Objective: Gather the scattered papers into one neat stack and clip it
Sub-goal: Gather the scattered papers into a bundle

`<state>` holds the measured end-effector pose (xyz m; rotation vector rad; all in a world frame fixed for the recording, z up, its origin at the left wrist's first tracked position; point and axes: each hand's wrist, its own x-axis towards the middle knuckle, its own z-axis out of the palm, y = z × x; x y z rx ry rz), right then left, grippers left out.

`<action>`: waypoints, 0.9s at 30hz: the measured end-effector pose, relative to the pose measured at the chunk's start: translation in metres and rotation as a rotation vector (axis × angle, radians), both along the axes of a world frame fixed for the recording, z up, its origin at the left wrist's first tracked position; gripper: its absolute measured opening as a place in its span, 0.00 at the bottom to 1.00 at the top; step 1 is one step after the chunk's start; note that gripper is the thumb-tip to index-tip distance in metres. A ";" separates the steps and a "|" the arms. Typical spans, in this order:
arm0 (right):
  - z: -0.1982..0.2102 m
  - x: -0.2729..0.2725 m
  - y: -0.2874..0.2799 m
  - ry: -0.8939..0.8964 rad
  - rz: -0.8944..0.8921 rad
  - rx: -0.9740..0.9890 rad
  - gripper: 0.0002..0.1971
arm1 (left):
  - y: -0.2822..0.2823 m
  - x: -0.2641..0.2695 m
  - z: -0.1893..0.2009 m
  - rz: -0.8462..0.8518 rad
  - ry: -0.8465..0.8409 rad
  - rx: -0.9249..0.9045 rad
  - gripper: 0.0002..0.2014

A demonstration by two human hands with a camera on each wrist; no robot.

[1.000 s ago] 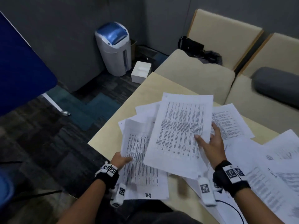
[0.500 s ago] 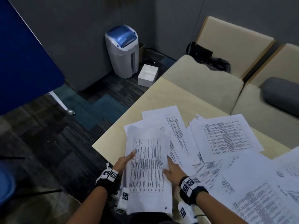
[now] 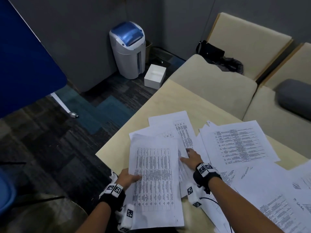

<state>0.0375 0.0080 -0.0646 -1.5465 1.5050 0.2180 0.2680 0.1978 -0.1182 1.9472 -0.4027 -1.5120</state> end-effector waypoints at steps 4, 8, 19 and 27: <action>0.031 -0.002 0.002 0.105 0.075 -0.176 0.16 | -0.003 0.011 -0.007 0.040 0.011 0.012 0.30; 0.068 -0.038 -0.019 -0.024 -0.108 -0.458 0.14 | -0.012 0.025 -0.017 0.086 -0.027 0.024 0.31; 0.030 -0.077 0.016 -0.375 -0.553 -0.297 0.09 | -0.033 0.015 -0.002 0.103 -0.071 0.015 0.26; 0.008 -0.021 0.054 0.009 0.188 0.013 0.30 | -0.039 0.002 0.018 0.209 -0.004 -0.100 0.46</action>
